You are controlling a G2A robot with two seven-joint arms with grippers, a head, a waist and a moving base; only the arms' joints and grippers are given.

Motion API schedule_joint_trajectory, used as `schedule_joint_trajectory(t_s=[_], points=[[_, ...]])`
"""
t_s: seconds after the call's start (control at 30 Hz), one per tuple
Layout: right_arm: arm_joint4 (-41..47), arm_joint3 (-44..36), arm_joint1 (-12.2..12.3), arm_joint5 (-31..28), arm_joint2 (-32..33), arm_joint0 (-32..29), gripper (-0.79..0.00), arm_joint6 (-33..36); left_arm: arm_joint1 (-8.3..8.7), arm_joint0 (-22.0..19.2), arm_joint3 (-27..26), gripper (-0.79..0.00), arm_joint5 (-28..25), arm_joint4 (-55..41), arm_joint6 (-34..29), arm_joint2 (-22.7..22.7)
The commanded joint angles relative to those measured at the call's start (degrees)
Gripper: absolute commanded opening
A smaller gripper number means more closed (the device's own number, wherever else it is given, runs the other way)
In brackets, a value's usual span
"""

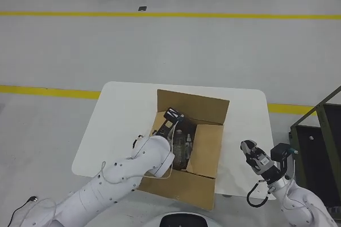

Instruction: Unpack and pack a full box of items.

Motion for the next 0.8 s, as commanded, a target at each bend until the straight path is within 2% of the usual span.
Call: schedule_joint_trajectory(t_s=[0.0, 0.13, 0.17, 0.2, 0.23, 0.27, 0.53, 0.77], points=[[0.70, 0.18, -0.04, 0.01, -0.13, 0.08, -0.785, 0.11, 0.55, 1.58, -1.99, -0.785, -0.62, -2.12, 0.32, -3.34], [2.55, 0.67, -0.11, -0.48, -0.35, 0.44, -0.785, 0.59, 1.48, 4.39, -5.30, -0.785, -2.31, -6.05, 0.39, -9.03], [3.13, 0.82, -0.13, -0.64, -0.46, 0.56, -0.785, 0.78, 1.66, 5.11, -6.02, -0.690, -2.81, -7.16, 0.31, -10.25], [3.57, 0.91, -0.14, -0.88, -0.57, 0.71, -0.785, 1.04, 1.85, 5.71, -6.54, -0.468, -3.42, -7.80, 0.22, -11.32], [4.16, 1.07, -0.15, -1.10, -0.69, 0.89, -0.785, 1.34, 2.03, 6.26, -6.89, -0.062, -3.91, -8.25, -0.13, -12.33], [4.36, 1.13, -0.15, -1.22, -0.76, 1.09, -0.785, 1.63, 2.21, 6.67, -7.27, 0.000, -4.33, -8.36, -0.31, -13.34], [4.92, 2.33, -0.20, -1.89, -2.78, 3.04, -0.785, 5.06, 3.39, 10.11, -8.10, 0.000, -5.91, -2.68, -0.10, -18.64], [3.61, 3.62, -0.36, -0.65, -4.59, 4.72, -0.785, 6.07, 3.92, 12.16, -5.90, 0.000, -5.51, 3.23, 0.53, -22.05]])
